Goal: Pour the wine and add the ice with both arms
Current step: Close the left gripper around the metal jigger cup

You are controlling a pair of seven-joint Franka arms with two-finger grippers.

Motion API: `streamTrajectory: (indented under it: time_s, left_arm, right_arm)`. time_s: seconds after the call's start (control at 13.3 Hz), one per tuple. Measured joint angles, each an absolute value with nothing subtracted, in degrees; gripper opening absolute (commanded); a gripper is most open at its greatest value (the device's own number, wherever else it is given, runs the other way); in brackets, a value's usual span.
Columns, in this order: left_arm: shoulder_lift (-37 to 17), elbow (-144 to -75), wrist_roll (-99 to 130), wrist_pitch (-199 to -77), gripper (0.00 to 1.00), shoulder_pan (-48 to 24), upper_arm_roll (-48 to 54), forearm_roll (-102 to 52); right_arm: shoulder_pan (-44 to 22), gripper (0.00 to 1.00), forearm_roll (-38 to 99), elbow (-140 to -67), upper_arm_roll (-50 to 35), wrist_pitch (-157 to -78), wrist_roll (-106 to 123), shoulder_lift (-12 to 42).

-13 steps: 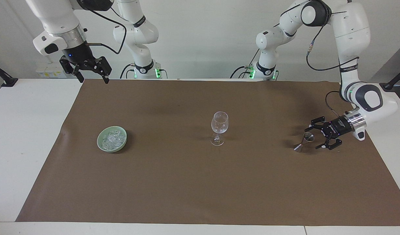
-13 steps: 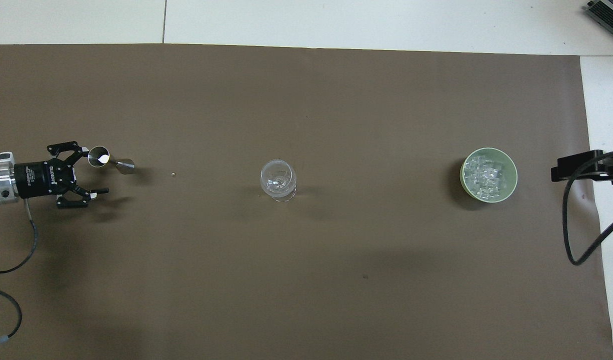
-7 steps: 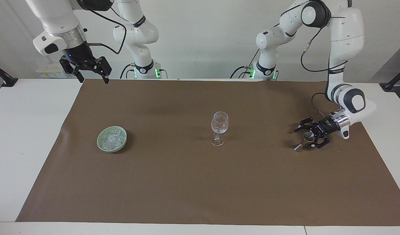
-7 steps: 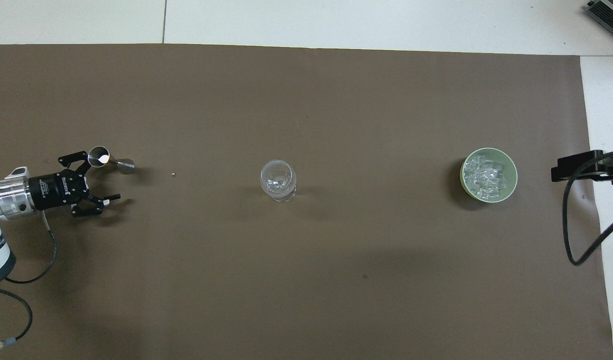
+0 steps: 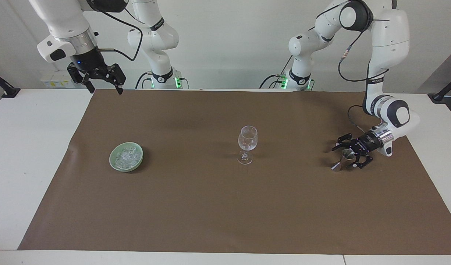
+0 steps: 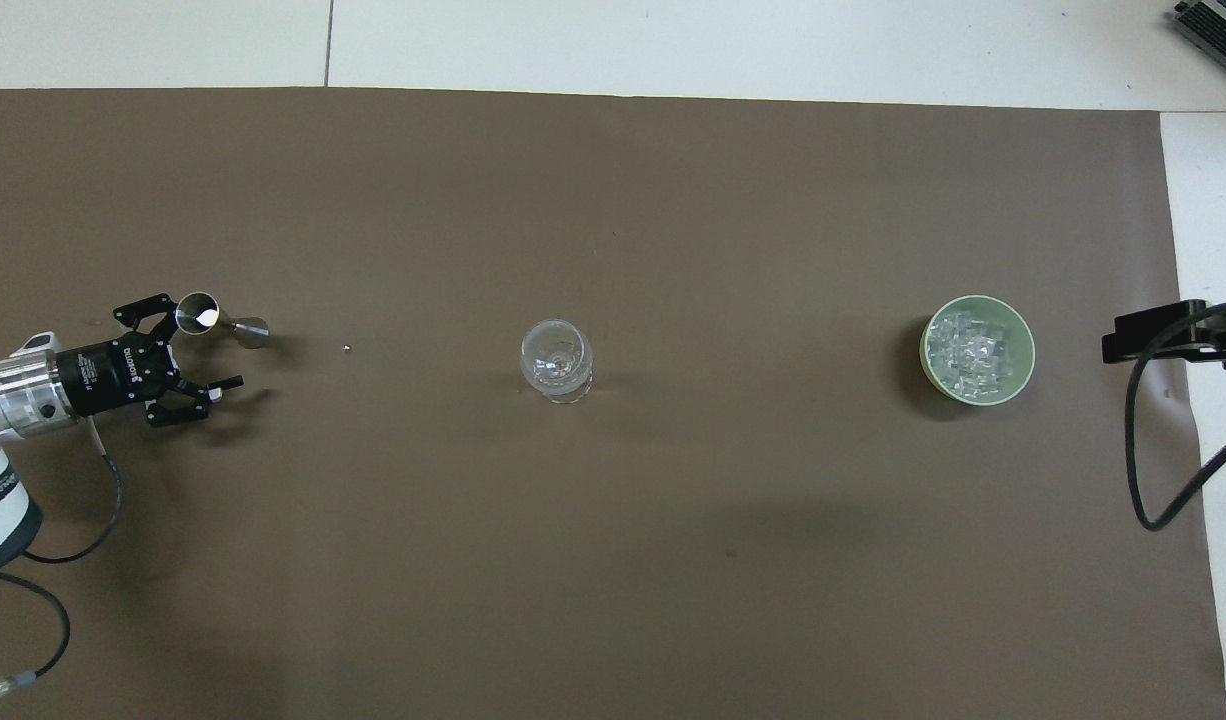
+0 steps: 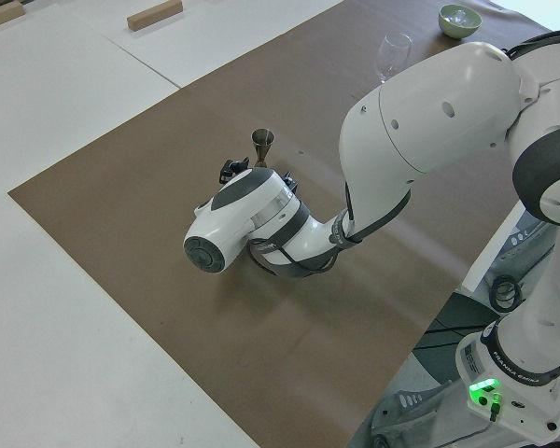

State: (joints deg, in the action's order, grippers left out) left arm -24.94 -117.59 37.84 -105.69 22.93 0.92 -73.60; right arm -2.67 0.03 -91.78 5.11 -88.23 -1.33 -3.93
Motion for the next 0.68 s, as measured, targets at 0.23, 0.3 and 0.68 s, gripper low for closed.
streamTrajectory:
  time_s: [0.23, 0.3, 0.68]
  left_arm:
    - [-24.94, -118.23, 37.81, -105.86, 1.0, 22.92, 0.95, -74.58]
    - [-24.93, -118.46, 37.79, -105.86, 1.0, 22.91, 0.97, -75.12]
    - [-24.8, -119.5, 36.7, -105.96, 0.96, 22.75, 1.27, -77.18]
  right_arm:
    - [-2.67, 1.0, 0.03, -91.78, 5.11, -88.23, -1.33, -3.93]
    - [-2.67, 1.0, 0.03, -91.78, 5.11, -88.23, -1.33, -3.93]
    - [-2.67, 1.0, 0.03, -91.78, 5.11, -88.23, -1.33, -3.93]
